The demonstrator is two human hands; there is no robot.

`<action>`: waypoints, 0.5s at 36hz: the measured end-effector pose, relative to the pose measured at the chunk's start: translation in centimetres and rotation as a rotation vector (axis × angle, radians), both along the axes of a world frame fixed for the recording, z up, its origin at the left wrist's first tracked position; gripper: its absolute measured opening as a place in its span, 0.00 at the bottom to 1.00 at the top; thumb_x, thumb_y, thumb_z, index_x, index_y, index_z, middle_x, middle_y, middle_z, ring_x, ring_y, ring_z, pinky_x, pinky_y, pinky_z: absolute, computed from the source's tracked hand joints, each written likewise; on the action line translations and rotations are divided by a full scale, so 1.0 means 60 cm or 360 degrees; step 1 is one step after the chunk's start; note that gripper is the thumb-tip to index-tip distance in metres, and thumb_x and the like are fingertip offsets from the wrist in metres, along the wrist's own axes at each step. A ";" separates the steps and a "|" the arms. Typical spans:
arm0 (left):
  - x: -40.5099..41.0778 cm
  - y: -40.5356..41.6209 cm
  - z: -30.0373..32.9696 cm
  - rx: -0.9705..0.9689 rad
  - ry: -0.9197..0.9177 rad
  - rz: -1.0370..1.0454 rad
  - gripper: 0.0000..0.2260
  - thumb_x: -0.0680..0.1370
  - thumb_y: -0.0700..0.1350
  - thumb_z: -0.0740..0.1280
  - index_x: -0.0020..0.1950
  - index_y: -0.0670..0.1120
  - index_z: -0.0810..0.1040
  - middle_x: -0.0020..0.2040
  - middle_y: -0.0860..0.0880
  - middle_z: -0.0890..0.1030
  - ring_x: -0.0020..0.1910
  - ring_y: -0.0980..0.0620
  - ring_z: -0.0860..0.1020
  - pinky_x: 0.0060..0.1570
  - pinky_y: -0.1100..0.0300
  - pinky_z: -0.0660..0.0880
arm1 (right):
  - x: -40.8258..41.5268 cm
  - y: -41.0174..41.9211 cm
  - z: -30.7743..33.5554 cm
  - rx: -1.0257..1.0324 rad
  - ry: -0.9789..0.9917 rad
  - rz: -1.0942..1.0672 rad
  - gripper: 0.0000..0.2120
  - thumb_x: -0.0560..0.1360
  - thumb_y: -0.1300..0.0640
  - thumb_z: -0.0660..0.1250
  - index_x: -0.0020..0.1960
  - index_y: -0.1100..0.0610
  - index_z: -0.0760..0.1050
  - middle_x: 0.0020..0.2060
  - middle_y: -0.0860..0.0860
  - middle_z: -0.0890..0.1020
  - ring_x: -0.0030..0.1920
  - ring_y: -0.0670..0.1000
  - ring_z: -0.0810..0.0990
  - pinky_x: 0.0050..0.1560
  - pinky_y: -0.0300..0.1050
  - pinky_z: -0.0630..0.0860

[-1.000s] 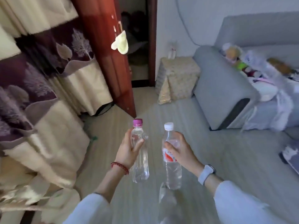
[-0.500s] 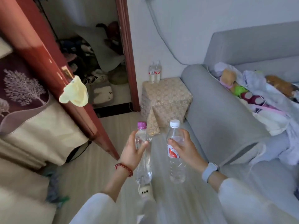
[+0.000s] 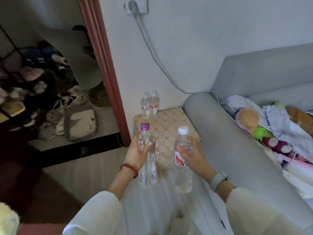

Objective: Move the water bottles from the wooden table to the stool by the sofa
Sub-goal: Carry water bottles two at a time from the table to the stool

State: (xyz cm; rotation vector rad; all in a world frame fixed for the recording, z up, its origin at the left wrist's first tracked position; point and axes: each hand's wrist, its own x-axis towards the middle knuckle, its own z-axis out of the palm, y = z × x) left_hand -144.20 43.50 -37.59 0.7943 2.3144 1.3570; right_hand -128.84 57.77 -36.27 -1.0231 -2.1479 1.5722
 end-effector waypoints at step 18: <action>-0.288 0.508 -0.190 -0.0326 -0.0226 0.0143 0.31 0.65 0.47 0.76 0.65 0.49 0.66 0.63 0.49 0.74 0.61 0.49 0.72 0.56 0.61 0.66 | -0.369 0.534 -0.176 -0.0079 -0.0152 0.0266 0.25 0.69 0.53 0.72 0.60 0.47 0.63 0.55 0.45 0.71 0.53 0.39 0.72 0.48 0.22 0.64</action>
